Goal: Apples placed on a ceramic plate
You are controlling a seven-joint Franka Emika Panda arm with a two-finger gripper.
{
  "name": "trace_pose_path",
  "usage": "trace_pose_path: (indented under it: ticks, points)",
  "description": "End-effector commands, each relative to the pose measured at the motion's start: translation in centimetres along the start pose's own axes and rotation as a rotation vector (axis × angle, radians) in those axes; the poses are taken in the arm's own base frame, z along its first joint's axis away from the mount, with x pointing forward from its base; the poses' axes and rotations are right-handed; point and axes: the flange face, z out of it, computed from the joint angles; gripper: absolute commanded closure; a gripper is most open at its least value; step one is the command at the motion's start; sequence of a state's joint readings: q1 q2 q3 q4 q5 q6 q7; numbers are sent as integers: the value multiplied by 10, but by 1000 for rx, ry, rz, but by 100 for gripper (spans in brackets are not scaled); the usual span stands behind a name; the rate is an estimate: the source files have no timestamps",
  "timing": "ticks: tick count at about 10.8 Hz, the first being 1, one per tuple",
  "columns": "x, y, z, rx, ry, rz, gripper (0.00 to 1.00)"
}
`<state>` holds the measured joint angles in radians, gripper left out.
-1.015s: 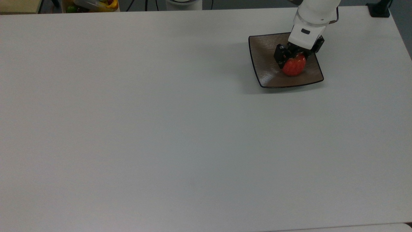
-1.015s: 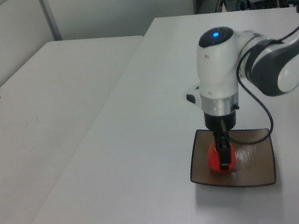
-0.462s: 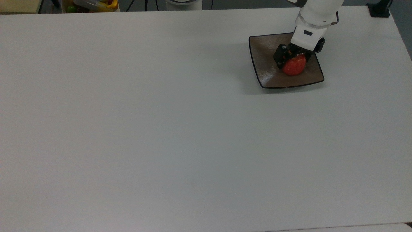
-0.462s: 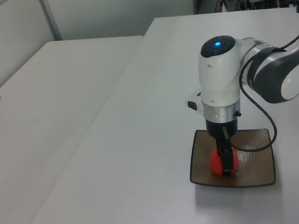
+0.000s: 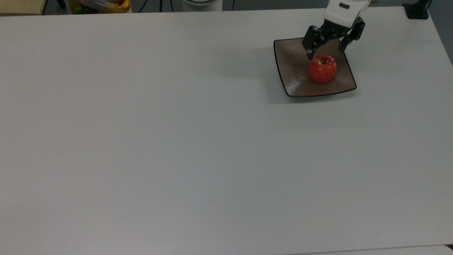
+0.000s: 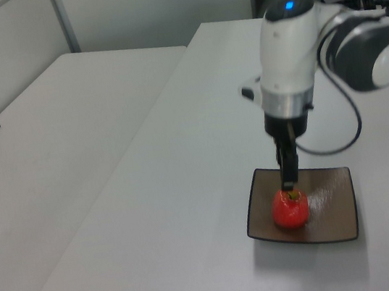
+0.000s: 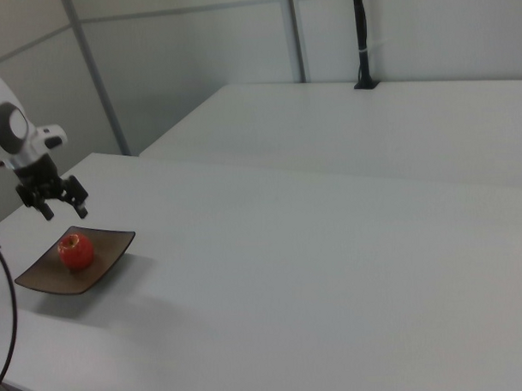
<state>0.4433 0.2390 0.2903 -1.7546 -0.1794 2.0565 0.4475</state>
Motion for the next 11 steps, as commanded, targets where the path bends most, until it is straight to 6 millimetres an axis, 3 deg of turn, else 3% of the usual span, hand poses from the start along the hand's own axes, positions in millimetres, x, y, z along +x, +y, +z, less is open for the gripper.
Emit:
trace_pose_path:
  ticks: [1,4,6,8,11]
  points:
    - [-25,50,-97,-16,-4,117,0]
    - [-44,123,-176,-39,-7,256,0]
    - [-47,188,-204,28,-31,388,0]
    - [-45,253,-205,36,-24,487,0]
    - [-36,315,-185,31,7,454,0]
